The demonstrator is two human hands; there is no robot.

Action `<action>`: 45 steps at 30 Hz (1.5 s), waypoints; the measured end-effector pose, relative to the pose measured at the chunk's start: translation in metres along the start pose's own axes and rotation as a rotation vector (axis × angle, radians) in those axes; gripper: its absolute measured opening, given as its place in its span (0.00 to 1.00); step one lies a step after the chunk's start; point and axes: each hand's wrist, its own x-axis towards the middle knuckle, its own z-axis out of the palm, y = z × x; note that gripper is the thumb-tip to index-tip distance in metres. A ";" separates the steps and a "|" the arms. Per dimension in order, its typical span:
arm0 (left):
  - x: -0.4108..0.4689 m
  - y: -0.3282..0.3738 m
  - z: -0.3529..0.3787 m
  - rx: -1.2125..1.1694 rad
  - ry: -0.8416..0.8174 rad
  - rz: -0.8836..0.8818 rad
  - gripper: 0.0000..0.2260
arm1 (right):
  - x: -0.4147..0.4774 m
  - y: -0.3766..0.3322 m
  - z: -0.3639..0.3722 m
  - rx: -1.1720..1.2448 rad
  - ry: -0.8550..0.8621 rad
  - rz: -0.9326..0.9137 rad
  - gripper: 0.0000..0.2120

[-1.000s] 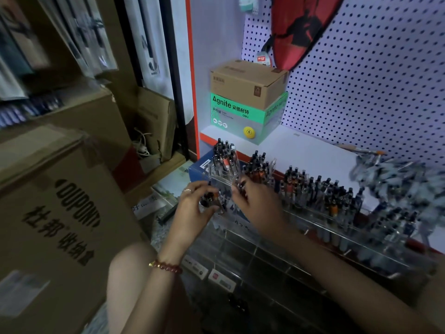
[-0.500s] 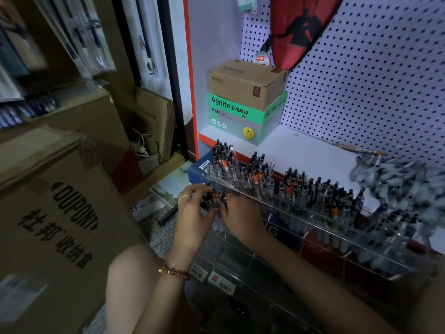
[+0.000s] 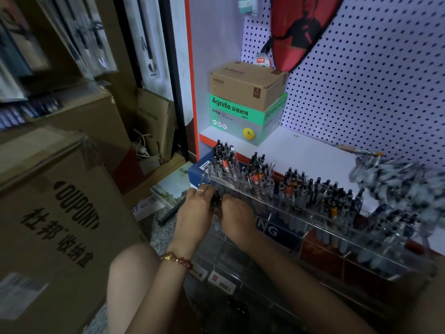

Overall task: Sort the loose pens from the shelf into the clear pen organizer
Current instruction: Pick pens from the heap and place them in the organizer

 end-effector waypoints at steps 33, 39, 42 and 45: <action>-0.012 -0.013 0.007 -0.211 0.279 -0.061 0.14 | -0.010 0.005 0.014 0.122 0.144 0.046 0.13; -0.011 -0.015 0.008 -0.273 0.256 -0.069 0.14 | -0.001 0.003 0.016 0.015 0.125 0.042 0.07; -0.008 -0.013 0.007 -0.289 0.251 -0.100 0.12 | 0.000 0.003 0.015 0.001 0.116 0.032 0.07; -0.007 -0.011 0.008 -0.285 0.255 -0.142 0.11 | 0.000 0.005 0.014 -0.028 0.107 0.025 0.07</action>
